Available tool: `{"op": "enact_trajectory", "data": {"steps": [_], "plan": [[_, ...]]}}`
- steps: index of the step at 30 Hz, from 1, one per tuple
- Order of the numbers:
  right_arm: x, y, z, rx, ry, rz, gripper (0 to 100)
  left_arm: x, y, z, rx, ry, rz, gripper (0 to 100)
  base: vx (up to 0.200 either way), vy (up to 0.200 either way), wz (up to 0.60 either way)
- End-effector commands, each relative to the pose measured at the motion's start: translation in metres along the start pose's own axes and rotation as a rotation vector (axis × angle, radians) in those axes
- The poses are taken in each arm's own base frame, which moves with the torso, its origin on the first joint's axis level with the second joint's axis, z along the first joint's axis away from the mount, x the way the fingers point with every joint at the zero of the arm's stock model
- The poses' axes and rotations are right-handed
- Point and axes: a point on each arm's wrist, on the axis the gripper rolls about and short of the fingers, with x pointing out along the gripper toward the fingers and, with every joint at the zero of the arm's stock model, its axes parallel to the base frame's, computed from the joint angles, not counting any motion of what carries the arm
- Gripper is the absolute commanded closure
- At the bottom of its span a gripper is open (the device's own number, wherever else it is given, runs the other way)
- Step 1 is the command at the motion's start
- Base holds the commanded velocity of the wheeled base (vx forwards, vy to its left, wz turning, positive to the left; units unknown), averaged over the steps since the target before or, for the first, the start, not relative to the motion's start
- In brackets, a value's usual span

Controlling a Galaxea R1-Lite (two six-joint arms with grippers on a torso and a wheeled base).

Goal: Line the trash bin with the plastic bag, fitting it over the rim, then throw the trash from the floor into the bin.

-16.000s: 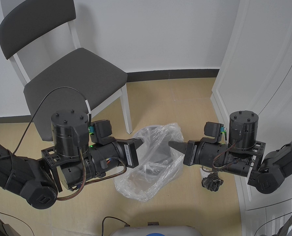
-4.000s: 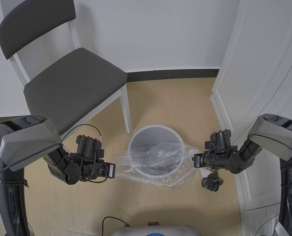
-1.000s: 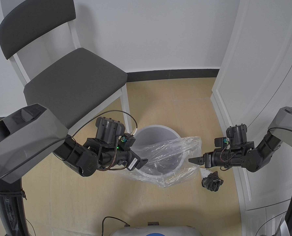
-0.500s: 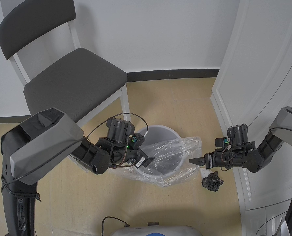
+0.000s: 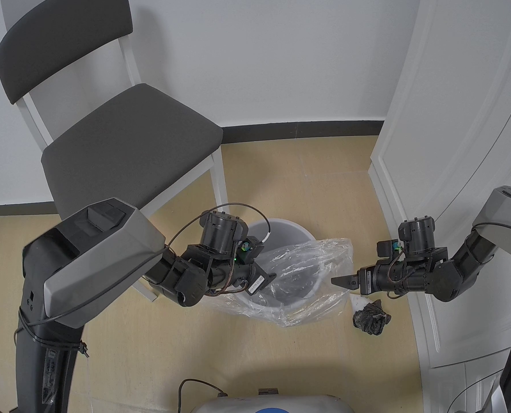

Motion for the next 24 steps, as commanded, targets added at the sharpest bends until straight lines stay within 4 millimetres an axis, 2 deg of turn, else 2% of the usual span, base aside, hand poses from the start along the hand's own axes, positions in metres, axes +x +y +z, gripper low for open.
{"op": "enact_trajectory", "data": {"steps": [1,3,9,10,14,19,24], "plan": [[-0.006,-0.001,0.0,0.003,-0.004,0.002,0,0.007,0.001,-0.001,-0.004,-0.006,0.004,100,0.0,0.0,0.0],[-0.015,-0.003,0.004,0.009,-0.017,0.047,0,0.01,0.002,-0.004,-0.01,-0.002,0.006,100,0.0,0.0,0.0],[-0.043,-0.03,0.006,0.066,-0.045,0.138,0,0.022,0.015,-0.015,-0.035,0.02,0.072,100,0.0,0.0,0.0],[-0.054,-0.041,0.004,0.089,-0.054,0.179,0,0.026,0.018,-0.014,-0.056,0.015,0.083,100,0.0,0.0,0.0],[-0.072,-0.064,0.005,0.123,-0.092,0.259,0,0.03,0.021,-0.013,-0.079,0.008,0.092,100,0.0,0.0,0.0],[-0.076,-0.077,0.001,0.117,-0.101,0.281,0,0.03,0.026,-0.017,-0.089,0.015,0.103,100,0.0,0.0,0.0],[-0.071,-0.074,0.006,0.104,-0.106,0.277,0,0.023,0.029,-0.002,-0.093,-0.024,0.115,100,0.0,0.0,0.0]]}}
